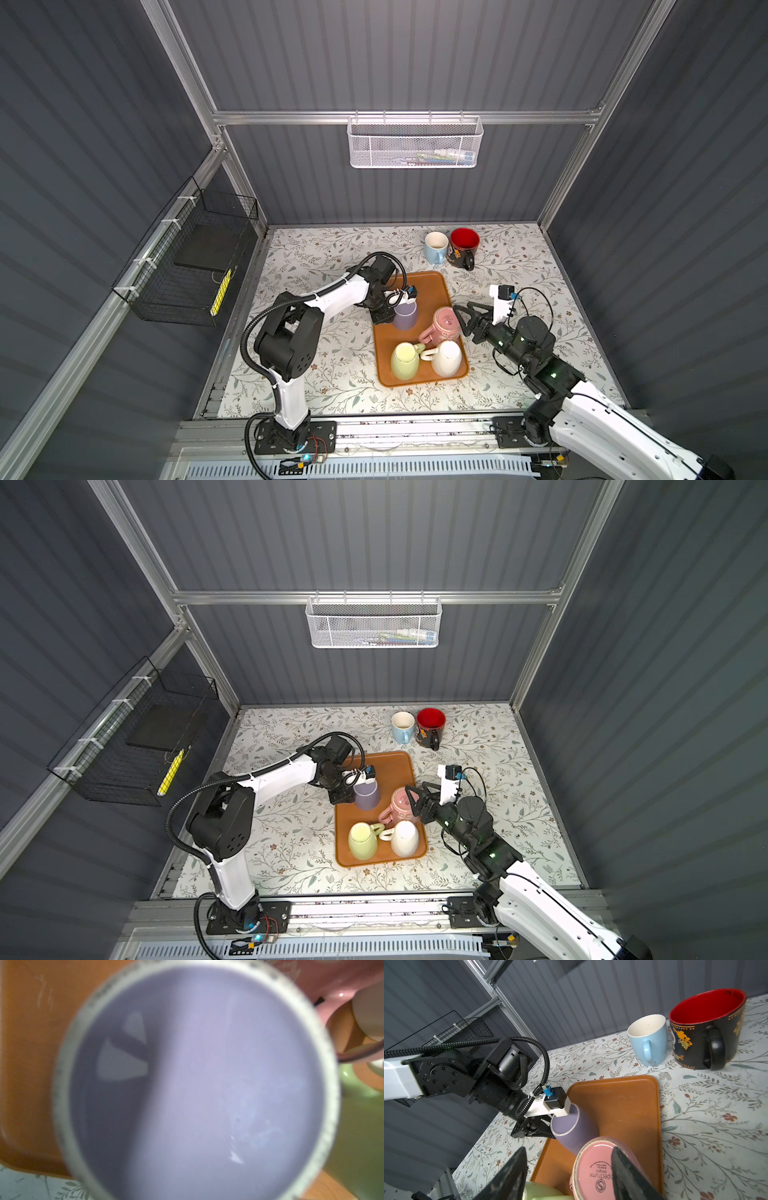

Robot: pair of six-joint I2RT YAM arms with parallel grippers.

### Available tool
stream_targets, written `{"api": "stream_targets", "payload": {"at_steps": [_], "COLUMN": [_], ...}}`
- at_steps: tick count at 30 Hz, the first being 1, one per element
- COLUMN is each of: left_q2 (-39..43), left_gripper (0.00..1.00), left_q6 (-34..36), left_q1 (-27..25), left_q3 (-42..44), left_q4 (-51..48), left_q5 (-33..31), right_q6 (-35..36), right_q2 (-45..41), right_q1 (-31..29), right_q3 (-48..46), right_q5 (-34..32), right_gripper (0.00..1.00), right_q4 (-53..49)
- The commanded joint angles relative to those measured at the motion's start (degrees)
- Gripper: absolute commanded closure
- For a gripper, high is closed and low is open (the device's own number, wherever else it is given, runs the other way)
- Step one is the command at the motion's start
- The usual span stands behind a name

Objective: Turn the mug right side up
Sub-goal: 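Lower the left gripper onto the purple mug's rim and close it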

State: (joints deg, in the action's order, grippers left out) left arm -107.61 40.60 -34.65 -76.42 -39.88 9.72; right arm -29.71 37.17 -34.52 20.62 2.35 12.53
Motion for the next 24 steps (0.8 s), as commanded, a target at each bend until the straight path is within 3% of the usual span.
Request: {"api": "stream_targets", "payload": {"at_steps": [1,6,12,24], "left_q2": [-0.29,0.71,1.57,14.10], "left_gripper": [0.68,0.74,1.00,1.00], "left_q6": [1.19,1.18,0.61,-8.39], "left_q1": [0.55,0.61,0.55,0.82], "left_q3": [-1.81,-1.40,-0.60,4.48], "left_q4": [-1.69,-1.69,-1.20,4.96], "left_q5": [0.66,0.05,0.22,2.07], "right_q6": [0.97,0.93,0.73,1.44], "right_q2": [-1.21,-0.73,0.95,2.08], "right_q1": [0.29,0.26,0.32,2.54], "right_q3": [-0.32,-0.48,-0.33,-0.01], "right_q5": [-1.19,-1.09,-0.67,0.47], "right_gripper": [0.36,0.36,0.36,0.35], "right_q4": [-0.36,-0.01,0.74,1.34]}}
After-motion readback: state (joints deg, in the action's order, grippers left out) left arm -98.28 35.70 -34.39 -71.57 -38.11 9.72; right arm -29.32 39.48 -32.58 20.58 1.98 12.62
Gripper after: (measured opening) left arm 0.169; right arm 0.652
